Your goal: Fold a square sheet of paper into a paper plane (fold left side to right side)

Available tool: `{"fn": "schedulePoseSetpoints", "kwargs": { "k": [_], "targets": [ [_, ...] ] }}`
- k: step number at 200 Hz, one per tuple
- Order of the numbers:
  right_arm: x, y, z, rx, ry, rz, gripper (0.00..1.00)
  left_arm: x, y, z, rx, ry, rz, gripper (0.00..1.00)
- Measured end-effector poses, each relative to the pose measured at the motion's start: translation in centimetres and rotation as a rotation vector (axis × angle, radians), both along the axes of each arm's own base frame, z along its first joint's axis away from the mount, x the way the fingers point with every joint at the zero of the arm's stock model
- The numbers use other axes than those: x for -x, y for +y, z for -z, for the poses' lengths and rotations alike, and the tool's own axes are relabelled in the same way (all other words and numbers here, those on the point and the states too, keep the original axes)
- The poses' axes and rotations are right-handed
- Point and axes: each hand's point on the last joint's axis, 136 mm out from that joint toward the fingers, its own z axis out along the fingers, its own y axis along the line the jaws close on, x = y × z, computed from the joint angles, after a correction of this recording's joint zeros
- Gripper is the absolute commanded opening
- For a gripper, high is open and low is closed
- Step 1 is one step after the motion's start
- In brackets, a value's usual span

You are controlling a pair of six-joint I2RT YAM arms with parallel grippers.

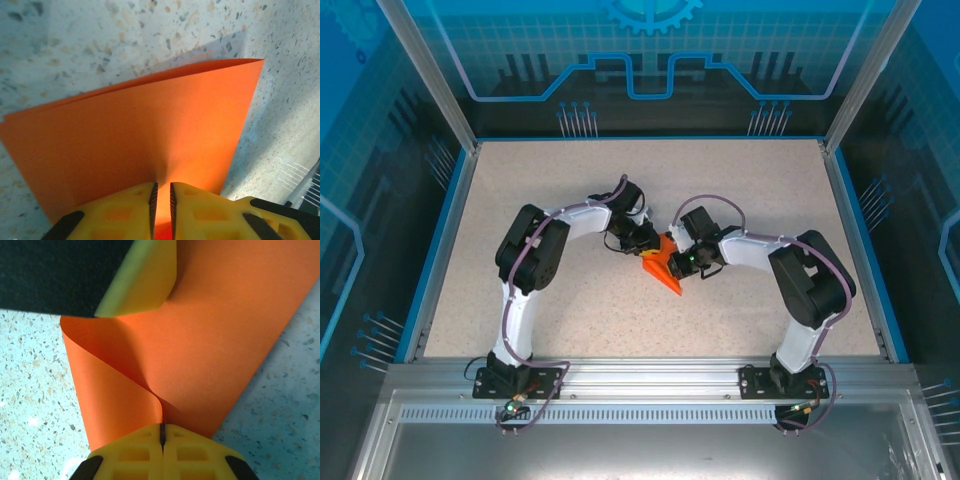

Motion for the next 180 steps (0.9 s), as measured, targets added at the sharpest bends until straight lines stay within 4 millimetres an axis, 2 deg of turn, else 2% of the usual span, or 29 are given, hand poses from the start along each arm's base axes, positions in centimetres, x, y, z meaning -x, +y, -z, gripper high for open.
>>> {"fn": "schedulePoseSetpoints", "kwargs": {
  "k": [30,52,79,106,125,154,180],
  "targets": [
    [-0.1,0.1,0.0,-0.002,0.001,-0.001,0.04,0.1,1.0,-0.5,-0.046,-0.016,0.001,0.26],
    [-0.1,0.1,0.0,-0.003,0.002,-0.001,0.04,-0.4,1.9,-1.9,-0.063,-0.059,-0.004,0.28],
    [-0.1,0.1,0.0,-0.003,0.002,-0.001,0.04,-0.5,2.6,-4.6,-0.056,-0.125,-0.015,0.20],
    [-0.1,0.1,0.1,-0.006,0.005,-0.002,0.04,1.1,3.1,-6.4,-0.036,-0.156,-0.004,0.14],
    [-0.1,0.1,0.1,-0.007,0.007,-0.002,0.04,2.6,2.9,-6.1,-0.025,-0.139,0.017,0.13],
    [-0.2,0.2,0.1,-0.016,0.013,-0.003,0.04,5.1,1.4,-4.8,0.014,-0.097,0.071,0.12],
    [-0.2,0.3,0.1,-0.019,0.015,-0.004,0.04,5.9,-0.3,-4.2,0.046,-0.082,0.101,0.12]
  ]
}}
